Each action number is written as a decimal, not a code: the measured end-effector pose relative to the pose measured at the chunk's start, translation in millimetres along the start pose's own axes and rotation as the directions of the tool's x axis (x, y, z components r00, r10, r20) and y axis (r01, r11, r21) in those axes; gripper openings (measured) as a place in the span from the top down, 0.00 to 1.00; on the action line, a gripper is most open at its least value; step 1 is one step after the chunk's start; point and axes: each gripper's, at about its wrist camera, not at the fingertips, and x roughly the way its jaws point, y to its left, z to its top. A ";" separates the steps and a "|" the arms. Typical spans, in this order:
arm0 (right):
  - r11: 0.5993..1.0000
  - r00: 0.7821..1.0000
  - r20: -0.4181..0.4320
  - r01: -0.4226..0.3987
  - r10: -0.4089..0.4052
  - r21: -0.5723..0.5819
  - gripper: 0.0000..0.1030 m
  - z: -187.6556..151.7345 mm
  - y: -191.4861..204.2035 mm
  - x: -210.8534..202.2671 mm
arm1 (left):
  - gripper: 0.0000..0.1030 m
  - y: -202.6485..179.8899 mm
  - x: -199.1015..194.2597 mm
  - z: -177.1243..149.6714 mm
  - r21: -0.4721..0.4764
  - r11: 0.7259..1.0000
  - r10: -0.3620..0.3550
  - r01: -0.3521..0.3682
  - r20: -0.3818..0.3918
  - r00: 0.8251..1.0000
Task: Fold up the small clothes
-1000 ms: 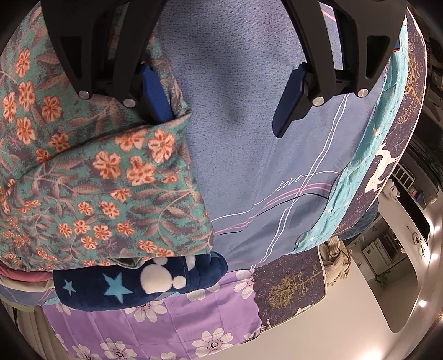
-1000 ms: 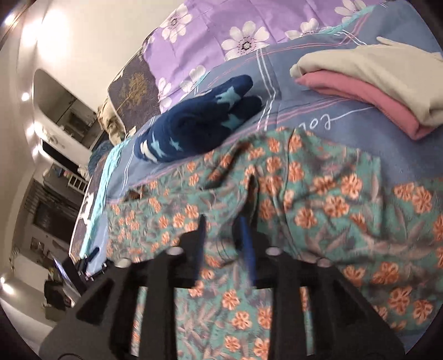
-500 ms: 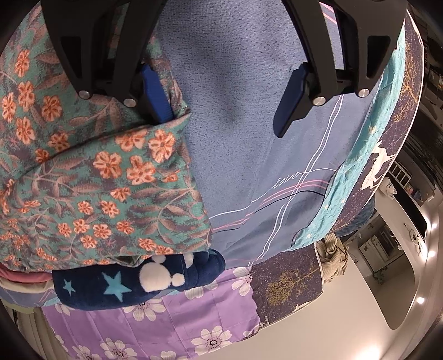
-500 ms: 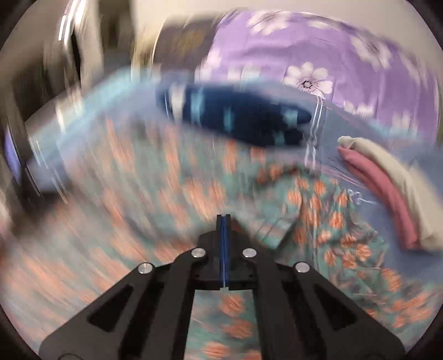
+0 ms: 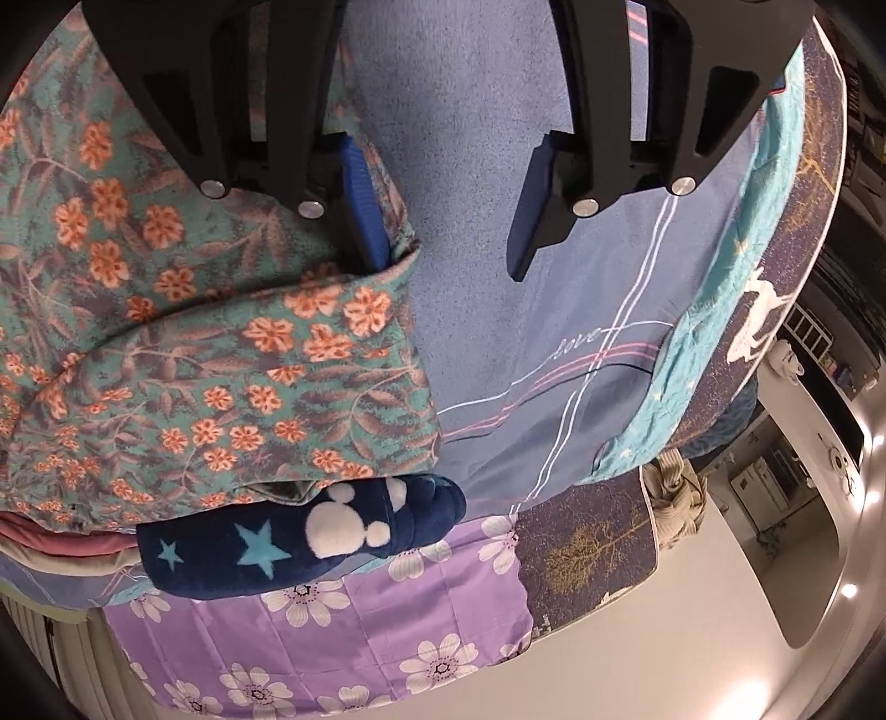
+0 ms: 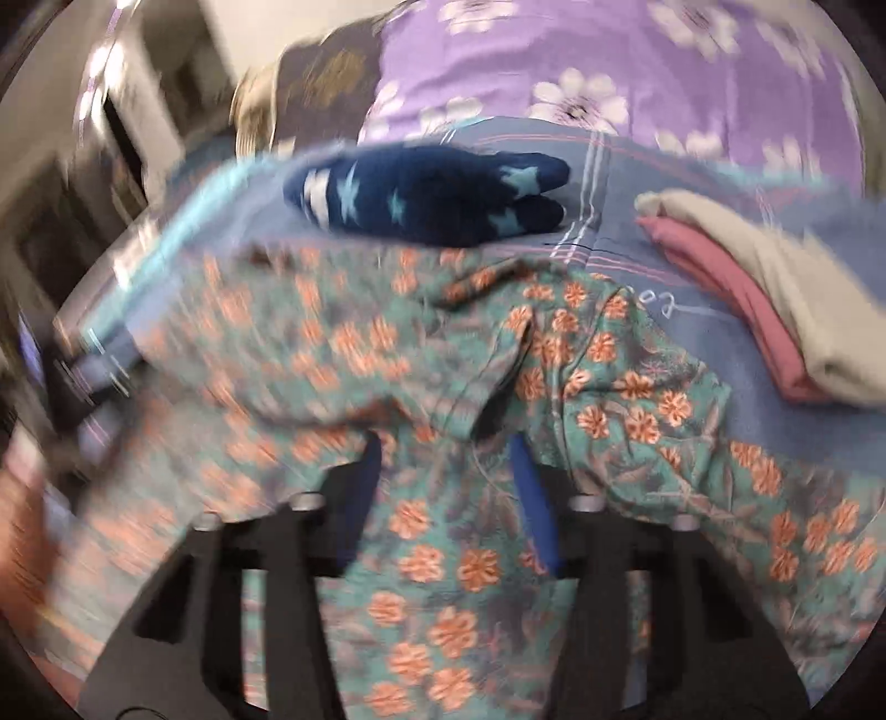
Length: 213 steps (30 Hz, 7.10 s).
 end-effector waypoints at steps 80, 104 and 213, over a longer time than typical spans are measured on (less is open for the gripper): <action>0.673 0.700 -0.057 0.703 -0.711 0.229 0.90 -114.6 -183.5 -130.4 | 0.46 -117.9 -19.4 58.9 0.092 0.929 -0.359 0.358 -0.008 0.933; 0.961 0.977 0.144 -0.185 0.157 0.207 0.91 -15.3 54.0 -34.2 | 0.44 -94.2 -24.5 70.8 -0.182 0.590 -0.791 0.787 0.063 0.608; 0.704 0.928 0.252 -0.372 0.273 0.606 0.77 108.2 -86.2 58.6 | 0.75 -39.0 134.4 164.4 -0.627 0.502 -0.736 0.595 0.052 0.675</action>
